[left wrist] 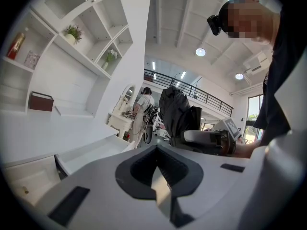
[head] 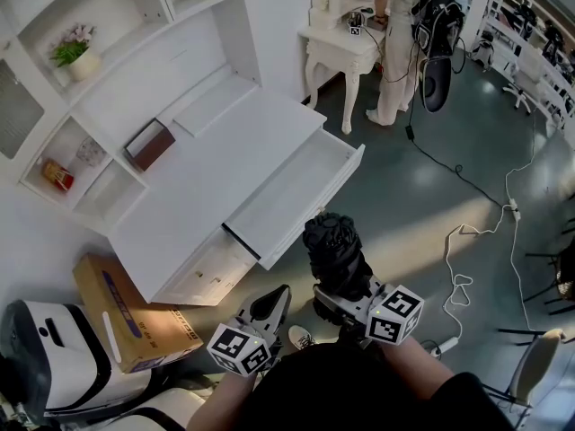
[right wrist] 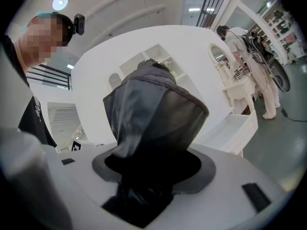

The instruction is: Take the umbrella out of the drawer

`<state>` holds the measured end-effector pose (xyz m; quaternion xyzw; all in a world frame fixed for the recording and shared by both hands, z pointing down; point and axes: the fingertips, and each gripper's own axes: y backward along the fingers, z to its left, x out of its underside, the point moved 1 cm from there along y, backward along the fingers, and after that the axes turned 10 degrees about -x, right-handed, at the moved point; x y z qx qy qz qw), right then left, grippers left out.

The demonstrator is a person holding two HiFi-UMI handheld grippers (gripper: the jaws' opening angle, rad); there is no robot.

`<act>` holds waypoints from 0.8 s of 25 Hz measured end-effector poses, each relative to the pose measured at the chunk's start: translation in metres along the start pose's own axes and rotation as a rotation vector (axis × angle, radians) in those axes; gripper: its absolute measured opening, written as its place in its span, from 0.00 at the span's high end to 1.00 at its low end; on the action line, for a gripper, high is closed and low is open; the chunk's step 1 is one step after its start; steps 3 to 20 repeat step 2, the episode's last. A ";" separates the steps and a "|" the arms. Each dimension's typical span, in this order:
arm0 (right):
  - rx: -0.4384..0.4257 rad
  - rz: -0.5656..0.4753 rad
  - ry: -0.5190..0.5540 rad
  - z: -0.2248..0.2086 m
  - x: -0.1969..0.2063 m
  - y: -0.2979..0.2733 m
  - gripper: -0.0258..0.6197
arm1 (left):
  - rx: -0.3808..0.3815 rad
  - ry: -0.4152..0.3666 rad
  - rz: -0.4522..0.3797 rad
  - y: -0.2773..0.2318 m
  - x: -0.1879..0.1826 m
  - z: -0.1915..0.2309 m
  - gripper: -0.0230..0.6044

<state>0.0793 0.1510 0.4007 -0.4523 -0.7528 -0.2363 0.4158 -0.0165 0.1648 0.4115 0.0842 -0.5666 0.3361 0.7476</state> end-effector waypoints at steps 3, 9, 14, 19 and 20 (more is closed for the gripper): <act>0.002 0.002 -0.001 0.000 0.001 0.000 0.58 | -0.001 0.001 0.000 0.001 0.001 0.001 0.96; 0.002 0.002 -0.001 0.000 0.001 0.000 0.58 | -0.001 0.001 0.000 0.001 0.001 0.001 0.96; 0.002 0.002 -0.001 0.000 0.001 0.000 0.58 | -0.001 0.001 0.000 0.001 0.001 0.001 0.96; 0.002 0.002 -0.001 0.000 0.001 0.000 0.58 | -0.001 0.001 0.000 0.001 0.001 0.001 0.96; 0.002 0.002 -0.001 0.000 0.001 0.000 0.58 | -0.001 0.001 0.000 0.001 0.001 0.001 0.96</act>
